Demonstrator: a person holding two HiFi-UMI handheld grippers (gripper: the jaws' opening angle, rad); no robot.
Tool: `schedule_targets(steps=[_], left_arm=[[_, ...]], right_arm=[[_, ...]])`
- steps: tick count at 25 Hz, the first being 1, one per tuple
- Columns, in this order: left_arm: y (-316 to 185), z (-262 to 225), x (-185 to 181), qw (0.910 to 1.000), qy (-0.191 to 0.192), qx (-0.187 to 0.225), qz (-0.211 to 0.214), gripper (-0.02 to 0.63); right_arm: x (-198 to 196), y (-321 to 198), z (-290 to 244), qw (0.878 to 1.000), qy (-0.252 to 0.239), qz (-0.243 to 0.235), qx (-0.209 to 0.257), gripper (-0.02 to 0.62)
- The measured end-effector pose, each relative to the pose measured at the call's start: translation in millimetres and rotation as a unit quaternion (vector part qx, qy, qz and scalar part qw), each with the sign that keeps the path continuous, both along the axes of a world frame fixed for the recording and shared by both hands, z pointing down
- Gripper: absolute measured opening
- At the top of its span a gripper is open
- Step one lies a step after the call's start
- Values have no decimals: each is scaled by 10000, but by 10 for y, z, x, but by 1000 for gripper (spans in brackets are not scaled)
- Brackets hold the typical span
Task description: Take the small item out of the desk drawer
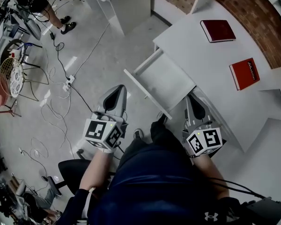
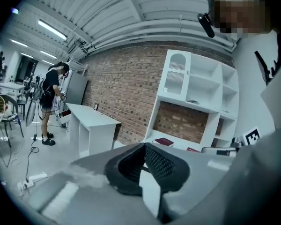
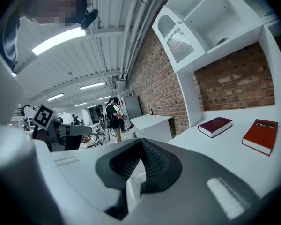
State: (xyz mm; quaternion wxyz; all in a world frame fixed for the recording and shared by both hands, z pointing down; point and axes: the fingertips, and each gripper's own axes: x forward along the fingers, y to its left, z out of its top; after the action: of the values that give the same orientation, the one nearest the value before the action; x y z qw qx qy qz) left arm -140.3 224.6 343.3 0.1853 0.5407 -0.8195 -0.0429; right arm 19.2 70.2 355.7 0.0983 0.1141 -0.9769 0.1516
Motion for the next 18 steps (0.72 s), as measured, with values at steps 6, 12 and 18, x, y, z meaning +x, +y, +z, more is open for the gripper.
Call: schedule_targets(steps=[6,12,18], left_arm=[[-287,-51,-54,9999,-31,-68,-108,3],[-389,-53,-107,9996,-76,-228,-134,3],[-568,148,-211,9978,-93,-604,243,3]], right_arm=[[-123,-288,39,9998,-24,-167,-145,3],[-260,-403,31,9993,-59,-315,-215,3],[-339,-485,124,9994,20,-203,-290,3]])
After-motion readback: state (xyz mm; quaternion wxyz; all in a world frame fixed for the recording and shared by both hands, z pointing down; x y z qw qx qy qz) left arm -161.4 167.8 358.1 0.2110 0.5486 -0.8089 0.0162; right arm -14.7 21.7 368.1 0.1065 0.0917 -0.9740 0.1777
